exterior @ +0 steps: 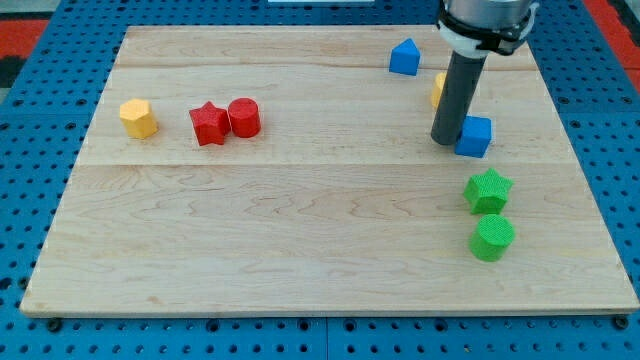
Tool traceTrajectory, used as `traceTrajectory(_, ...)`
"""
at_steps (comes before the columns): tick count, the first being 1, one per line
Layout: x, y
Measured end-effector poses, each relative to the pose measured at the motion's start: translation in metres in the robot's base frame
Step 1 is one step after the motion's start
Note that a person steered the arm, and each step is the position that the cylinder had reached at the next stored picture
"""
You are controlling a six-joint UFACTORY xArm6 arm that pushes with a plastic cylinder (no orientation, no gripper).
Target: Push the red circle above the blue cube
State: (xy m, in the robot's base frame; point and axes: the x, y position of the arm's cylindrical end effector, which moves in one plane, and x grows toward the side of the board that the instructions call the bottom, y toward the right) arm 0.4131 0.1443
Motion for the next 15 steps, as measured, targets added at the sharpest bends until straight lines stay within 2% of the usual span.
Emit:
traceTrajectory(1, 0.003, -0.046)
traceTrajectory(2, 0.021, -0.181)
traceTrajectory(3, -0.019, -0.287)
traceTrajectory(4, -0.023, -0.294)
traceTrajectory(5, -0.031, -0.281)
traceTrajectory(6, -0.04, -0.207)
traceTrajectory(9, -0.064, -0.16)
traceTrajectory(10, -0.064, -0.108)
traceTrajectory(11, -0.064, -0.083)
traceTrajectory(13, -0.041, -0.042)
traceTrajectory(15, -0.04, -0.011)
